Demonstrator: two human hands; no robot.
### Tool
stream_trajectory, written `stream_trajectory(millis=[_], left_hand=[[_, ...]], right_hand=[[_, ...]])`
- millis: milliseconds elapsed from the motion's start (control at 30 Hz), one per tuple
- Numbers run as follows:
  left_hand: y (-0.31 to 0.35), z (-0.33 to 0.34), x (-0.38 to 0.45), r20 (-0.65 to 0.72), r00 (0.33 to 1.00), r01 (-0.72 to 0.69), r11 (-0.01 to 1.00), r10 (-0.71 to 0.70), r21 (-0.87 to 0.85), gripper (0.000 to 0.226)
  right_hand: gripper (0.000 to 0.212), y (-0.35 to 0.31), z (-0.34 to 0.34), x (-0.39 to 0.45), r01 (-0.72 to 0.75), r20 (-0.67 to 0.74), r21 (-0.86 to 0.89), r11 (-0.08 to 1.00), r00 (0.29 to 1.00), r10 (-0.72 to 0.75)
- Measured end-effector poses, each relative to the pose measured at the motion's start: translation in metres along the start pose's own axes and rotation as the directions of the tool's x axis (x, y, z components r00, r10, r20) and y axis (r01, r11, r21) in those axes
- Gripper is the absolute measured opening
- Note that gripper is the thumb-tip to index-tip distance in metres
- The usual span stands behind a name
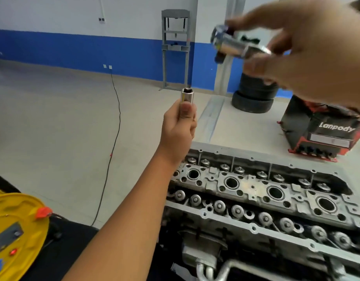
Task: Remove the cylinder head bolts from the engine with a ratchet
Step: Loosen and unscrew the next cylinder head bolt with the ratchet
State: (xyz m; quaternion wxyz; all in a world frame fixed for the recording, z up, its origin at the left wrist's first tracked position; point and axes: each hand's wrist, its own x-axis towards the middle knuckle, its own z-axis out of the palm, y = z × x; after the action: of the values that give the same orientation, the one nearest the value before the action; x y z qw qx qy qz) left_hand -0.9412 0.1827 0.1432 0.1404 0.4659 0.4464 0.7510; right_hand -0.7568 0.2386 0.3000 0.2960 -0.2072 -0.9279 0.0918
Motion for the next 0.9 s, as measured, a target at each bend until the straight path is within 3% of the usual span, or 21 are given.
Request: stream_trajectory(millis=[67,167,233,333,400,467,600,667,733,833,900], left_hand=[[-0.002,-0.004,0.000,0.004,1.000,0.019,0.999,-0.019,-0.045,0.037],[-0.006,-0.006,0.004,0.038,0.999,0.033,0.996,-0.030,-0.082,0.034],[-0.008,-0.007,0.009,0.037,0.998,0.044,0.995,-0.041,-0.089,0.032],[-0.011,-0.007,0.011,-0.013,0.999,0.047,0.993,-0.049,-0.110,0.030],[-0.013,-0.006,0.011,-0.055,0.998,0.025,0.993,-0.031,-0.113,0.030],[-0.016,-0.003,0.010,-0.094,0.996,-0.008,0.996,0.000,-0.093,0.031],[-0.023,-0.001,0.002,-0.100,0.995,-0.032,0.997,0.026,-0.066,0.033],[-0.026,-0.004,-0.002,-0.134,0.990,-0.053,0.996,0.042,-0.077,0.033],[-0.028,-0.007,-0.004,-0.176,0.983,-0.069,0.993,0.052,-0.094,0.031],[-0.029,-0.011,-0.006,-0.212,0.976,-0.069,0.993,0.047,-0.097,0.029],[-0.029,-0.011,-0.006,-0.245,0.968,-0.081,0.994,0.059,-0.079,0.027]], right_hand=[[0.058,0.002,0.023,-0.041,0.124,0.215,-0.064,0.990,0.971,-0.108],[0.068,0.030,0.070,-0.080,0.152,0.420,-0.106,0.983,0.903,-0.094],[0.069,0.042,0.088,-0.093,0.142,0.406,-0.157,0.977,0.911,-0.067],[0.043,0.054,0.101,-0.106,0.247,0.208,-0.206,0.947,0.957,-0.204],[0.039,0.060,0.108,-0.112,0.300,0.143,-0.280,0.912,0.952,-0.269],[0.049,0.063,0.110,-0.114,0.296,0.183,-0.266,0.917,0.950,-0.254],[0.082,0.053,0.106,-0.103,0.255,0.397,-0.290,0.922,0.909,-0.126],[0.077,0.045,0.101,-0.088,0.162,0.375,-0.117,0.980,0.921,-0.108],[0.056,0.035,0.095,-0.058,0.053,0.204,0.123,0.991,0.976,-0.077],[0.030,0.017,0.097,0.005,-0.015,-0.063,0.374,0.927,0.997,0.041],[0.026,0.000,0.109,0.039,-0.025,-0.065,0.515,0.857,0.996,0.067]])
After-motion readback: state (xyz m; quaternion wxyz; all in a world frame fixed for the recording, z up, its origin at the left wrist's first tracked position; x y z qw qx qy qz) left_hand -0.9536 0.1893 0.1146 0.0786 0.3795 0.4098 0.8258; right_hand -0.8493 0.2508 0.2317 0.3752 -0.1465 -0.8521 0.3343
